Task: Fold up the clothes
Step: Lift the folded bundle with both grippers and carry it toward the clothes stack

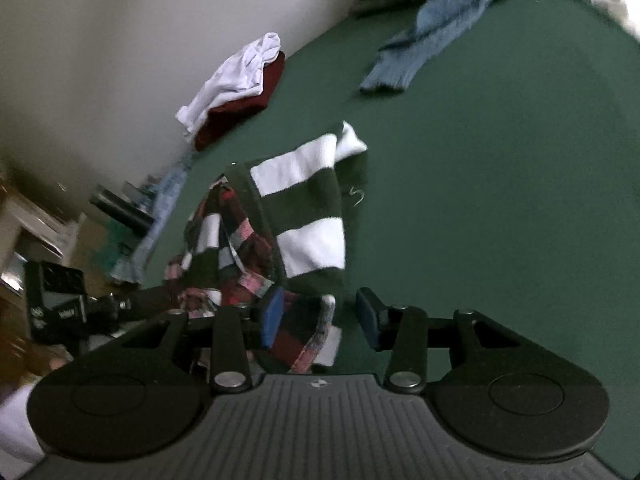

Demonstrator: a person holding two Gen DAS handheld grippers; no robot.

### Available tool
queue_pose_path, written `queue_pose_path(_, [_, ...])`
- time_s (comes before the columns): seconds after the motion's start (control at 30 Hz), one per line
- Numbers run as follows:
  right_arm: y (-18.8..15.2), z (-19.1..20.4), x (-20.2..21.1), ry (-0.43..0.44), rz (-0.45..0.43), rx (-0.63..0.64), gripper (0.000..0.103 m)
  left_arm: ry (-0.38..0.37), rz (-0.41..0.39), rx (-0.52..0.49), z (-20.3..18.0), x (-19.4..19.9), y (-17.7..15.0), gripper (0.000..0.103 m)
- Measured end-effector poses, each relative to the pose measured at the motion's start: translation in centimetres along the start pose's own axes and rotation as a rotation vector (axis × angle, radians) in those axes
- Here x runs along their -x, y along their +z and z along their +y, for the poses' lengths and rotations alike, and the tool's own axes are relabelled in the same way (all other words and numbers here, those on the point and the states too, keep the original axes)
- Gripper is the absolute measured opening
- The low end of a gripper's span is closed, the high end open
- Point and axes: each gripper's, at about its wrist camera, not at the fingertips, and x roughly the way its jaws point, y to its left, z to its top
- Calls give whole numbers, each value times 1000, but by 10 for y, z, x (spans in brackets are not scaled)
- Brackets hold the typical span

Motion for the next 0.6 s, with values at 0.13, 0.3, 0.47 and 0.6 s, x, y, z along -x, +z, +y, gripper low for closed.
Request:
queue_pose_path(0.13, [0, 4, -7, 23, 0, 9, 44, -35, -23, 86, 3, -4, 0, 100])
queue_pose_path(0.3, [-4, 7, -4, 25, 21, 18, 45, -96, -42, 227, 16, -2, -2, 100])
queue_pose_path(0.47, [2, 7, -9, 33, 57, 44, 45, -64, -37, 154, 5, -5, 0, 101])
queue_pose_path(0.6, [6, 12, -18, 25, 39, 75, 49, -47, -58, 139, 2, -8, 0, 102])
